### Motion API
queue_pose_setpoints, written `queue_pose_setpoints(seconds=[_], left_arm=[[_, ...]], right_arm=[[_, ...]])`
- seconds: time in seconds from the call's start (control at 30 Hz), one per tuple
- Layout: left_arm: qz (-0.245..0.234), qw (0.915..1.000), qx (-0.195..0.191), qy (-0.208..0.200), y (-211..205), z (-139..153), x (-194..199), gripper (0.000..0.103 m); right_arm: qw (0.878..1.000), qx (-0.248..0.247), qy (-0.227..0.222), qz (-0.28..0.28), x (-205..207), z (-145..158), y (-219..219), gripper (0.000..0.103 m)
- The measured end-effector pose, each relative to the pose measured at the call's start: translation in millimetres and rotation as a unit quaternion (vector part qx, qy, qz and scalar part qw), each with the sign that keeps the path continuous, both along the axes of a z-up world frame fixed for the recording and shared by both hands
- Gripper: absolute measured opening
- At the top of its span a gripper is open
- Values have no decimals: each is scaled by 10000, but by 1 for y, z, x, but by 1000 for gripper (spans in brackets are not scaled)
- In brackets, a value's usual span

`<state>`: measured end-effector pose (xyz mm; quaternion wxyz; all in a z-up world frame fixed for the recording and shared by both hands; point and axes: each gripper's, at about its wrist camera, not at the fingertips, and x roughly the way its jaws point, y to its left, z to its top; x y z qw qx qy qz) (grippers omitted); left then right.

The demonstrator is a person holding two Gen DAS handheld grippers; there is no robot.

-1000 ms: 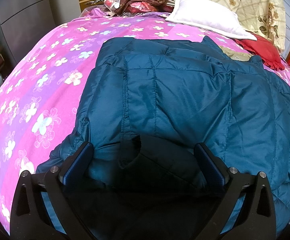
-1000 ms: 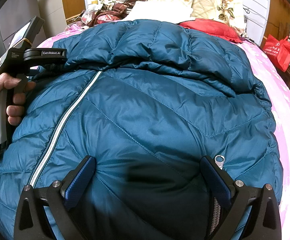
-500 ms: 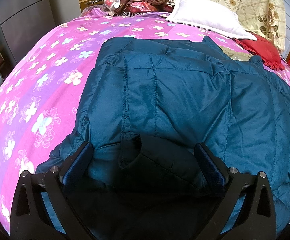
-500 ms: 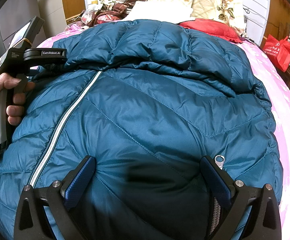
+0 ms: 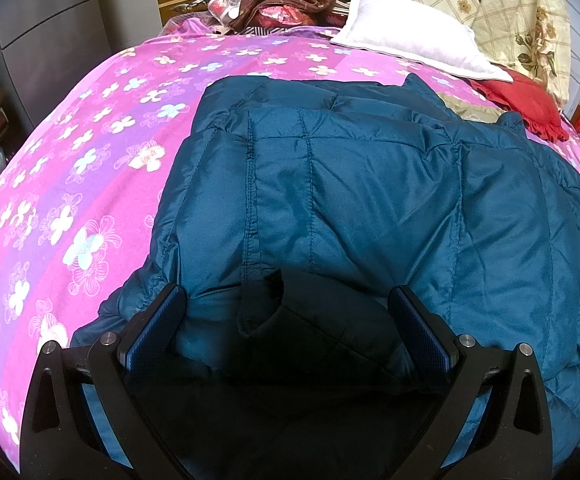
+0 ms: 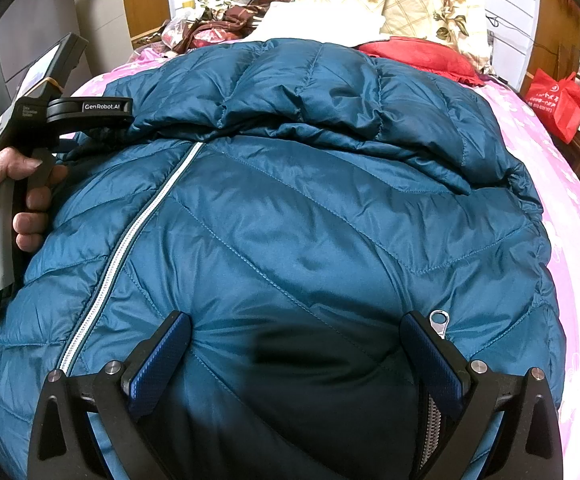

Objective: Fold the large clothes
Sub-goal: 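Grasp the jacket hem with both grippers and lift it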

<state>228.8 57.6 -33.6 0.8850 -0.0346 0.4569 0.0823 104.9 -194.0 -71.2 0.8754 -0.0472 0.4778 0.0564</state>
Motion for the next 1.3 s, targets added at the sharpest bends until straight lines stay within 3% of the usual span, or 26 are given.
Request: queue_pose_setpoints(seconds=[0.23, 0.4, 0.57, 0.73, 0.9, 1.03, 1.1, 1.23, 1.3], left_arm=[[-232, 9996, 126, -71, 3, 22, -18, 102], [-447, 9984, 324, -151, 26, 63, -51, 102], [-783, 9956, 513, 76, 57, 76, -103, 102], [-1150, 9914, 561, 280, 79, 65, -170, 102], [-1247, 9905, 543, 211, 93, 68, -224, 102], [-1247, 9908, 467, 231, 105, 69, -253, 102], [-1209, 9911, 466, 296, 110, 64, -268, 102], [-1053, 9922, 407, 529, 121, 47, -288, 102], [-1129, 9911, 294, 640, 123, 38, -293, 102]], right_arm=[[9998, 169, 25, -53, 1, 7, -6, 103], [9980, 245, -249, -529, -18, 52, -47, 103], [9958, 11, -143, -905, -60, 78, -106, 103], [9918, 346, 259, -1199, -122, 66, -160, 103], [9846, 1226, 491, -1149, -164, 45, -175, 103], [9697, 2061, 729, -1087, -172, 20, -176, 103], [9671, 2260, 569, -1023, -180, 17, -174, 103], [9477, 3030, 685, -725, -183, 10, -171, 103], [9390, 3326, 729, -484, -185, 6, -165, 97]])
